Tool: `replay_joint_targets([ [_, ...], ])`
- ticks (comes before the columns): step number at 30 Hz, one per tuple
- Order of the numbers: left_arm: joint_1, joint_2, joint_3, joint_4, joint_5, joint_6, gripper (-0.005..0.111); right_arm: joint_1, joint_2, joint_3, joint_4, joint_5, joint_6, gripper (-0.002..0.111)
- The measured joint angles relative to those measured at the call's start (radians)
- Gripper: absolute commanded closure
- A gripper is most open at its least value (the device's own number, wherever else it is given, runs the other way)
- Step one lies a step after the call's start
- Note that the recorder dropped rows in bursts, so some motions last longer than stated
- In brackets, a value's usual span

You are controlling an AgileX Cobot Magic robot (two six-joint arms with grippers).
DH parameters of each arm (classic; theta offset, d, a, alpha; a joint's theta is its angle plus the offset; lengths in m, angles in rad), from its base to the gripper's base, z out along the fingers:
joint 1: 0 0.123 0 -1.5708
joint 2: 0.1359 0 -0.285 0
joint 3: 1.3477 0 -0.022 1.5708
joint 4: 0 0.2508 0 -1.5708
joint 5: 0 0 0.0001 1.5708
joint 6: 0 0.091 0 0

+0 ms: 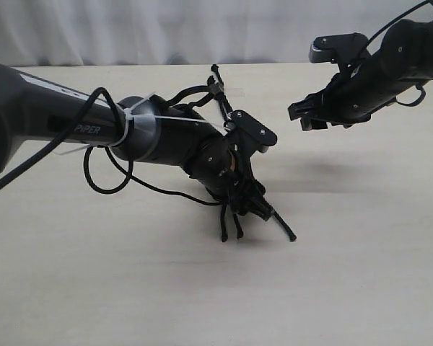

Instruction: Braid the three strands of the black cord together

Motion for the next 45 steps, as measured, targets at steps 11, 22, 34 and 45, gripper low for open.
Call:
replay_joint_targets([
  [11,0.0,-0.01,-0.046,0.039,0.095,0.006,0.049,0.0,0.0,0.0,0.0,-0.002,0.0,0.055],
  [22,0.0,-0.014,-0.046,-0.078,0.1,0.031,0.049,0.0,0.0,0.0,0.0,-0.004,0.0,0.055],
  [34,-0.002,0.001,-0.046,-0.103,0.102,0.056,0.079,0.0,0.0,0.0,0.0,-0.007,0.0,0.055],
  [45,-0.002,0.001,-0.046,-0.103,0.119,0.056,0.092,0.0,0.0,0.0,0.0,-0.007,0.001,0.055],
])
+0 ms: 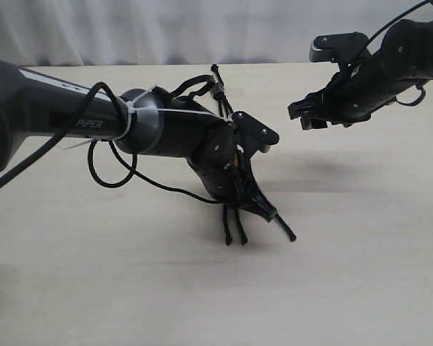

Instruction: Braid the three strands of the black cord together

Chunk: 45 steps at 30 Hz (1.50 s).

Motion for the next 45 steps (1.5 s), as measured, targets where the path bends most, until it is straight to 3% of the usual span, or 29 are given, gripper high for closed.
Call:
replay_joint_targets([
  [8,0.009,-0.046,0.0,0.019,0.049,0.0,0.092,0.0,0.0,0.0,0.0,0.0,0.0,0.055],
  [12,0.082,-0.108,0.0,0.032,0.066,0.0,0.092,0.0,0.0,0.0,0.0,0.0,0.0,0.055],
  [15,0.124,-0.132,0.0,-0.045,0.086,0.0,0.092,0.0,0.0,0.0,0.0,0.0,0.0,0.055],
  [17,0.11,-0.132,0.0,-0.103,0.096,0.043,0.092,0.0,0.0,0.0,0.0,0.0,0.0,0.055],
  [19,0.051,-0.127,0.0,-0.122,0.075,0.083,0.091,0.0,0.0,0.0,0.0,0.0,0.0,0.055],
  [21,0.017,-0.1,0.0,-0.119,0.048,0.089,0.082,0.0,0.0,0.0,0.0,0.0,0.0,0.055],
  [24,0.018,-0.046,0.0,-0.101,0.026,0.094,0.067,0.0,0.0,0.0,0.0,0.0,0.0,0.055],
  [45,0.035,0.014,0.0,-0.13,-0.051,0.101,0.066,0.0,0.0,0.0,0.0,0.0,0.0,0.055],
])
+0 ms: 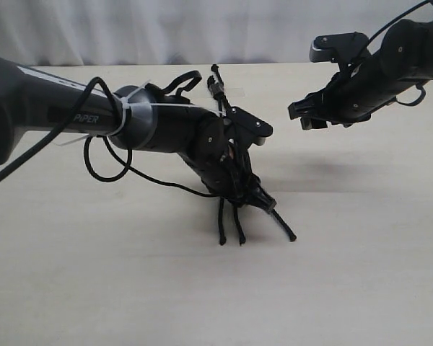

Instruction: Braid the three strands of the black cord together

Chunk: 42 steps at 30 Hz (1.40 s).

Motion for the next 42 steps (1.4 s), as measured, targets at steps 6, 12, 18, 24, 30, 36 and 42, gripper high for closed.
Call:
replay_joint_targets([
  [6,0.0,0.002,-0.008,0.0,0.018,0.0,0.074,0.0,0.0,0.0,0.0,0.0,0.0,0.055],
  [12,0.0,0.002,-0.008,0.0,0.023,0.002,0.105,0.0,0.0,0.0,0.0,0.0,0.0,0.055],
  [18,0.002,-0.029,-0.008,0.037,0.038,0.005,0.107,0.0,0.0,0.0,0.0,0.0,0.0,0.055],
  [24,0.058,-0.146,-0.006,0.116,0.054,0.008,0.107,0.0,0.0,0.0,0.0,0.0,0.0,0.055],
  [30,0.202,-0.197,-0.006,0.183,0.172,0.008,0.107,0.0,0.0,0.0,0.0,0.0,0.0,0.055],
  [36,0.332,-0.16,-0.006,0.189,0.277,0.006,0.107,0.0,0.007,0.0,0.0,0.0,0.0,0.055],
  [42,0.362,-0.094,-0.006,0.189,0.311,0.006,0.107,0.0,0.011,0.0,0.0,0.0,0.0,0.055],
])
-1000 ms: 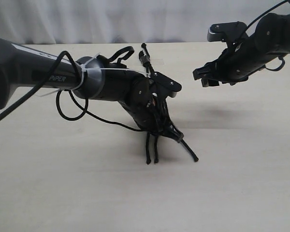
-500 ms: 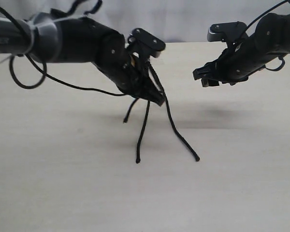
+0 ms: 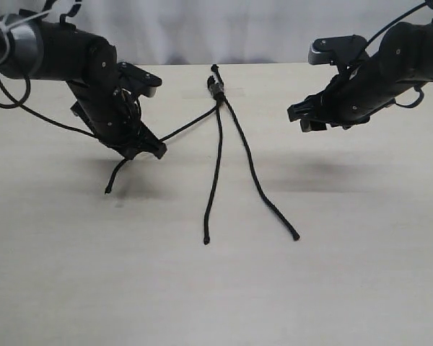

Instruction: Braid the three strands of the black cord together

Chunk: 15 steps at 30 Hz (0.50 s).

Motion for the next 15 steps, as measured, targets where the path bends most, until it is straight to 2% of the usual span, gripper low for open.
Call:
replay_joint_targets([
  [4,-0.002,0.03,0.0,-0.005,0.0,0.0,0.104,0.0,0.0,0.0,0.0,0.0,0.0,0.055],
  [11,-0.002,0.037,0.0,-0.005,0.007,0.0,0.074,0.0,0.0,0.0,0.011,0.0,0.0,0.055],
  [15,-0.002,0.037,0.0,-0.011,0.015,0.0,0.07,0.0,0.0,0.0,0.011,0.0,0.0,0.055],
])
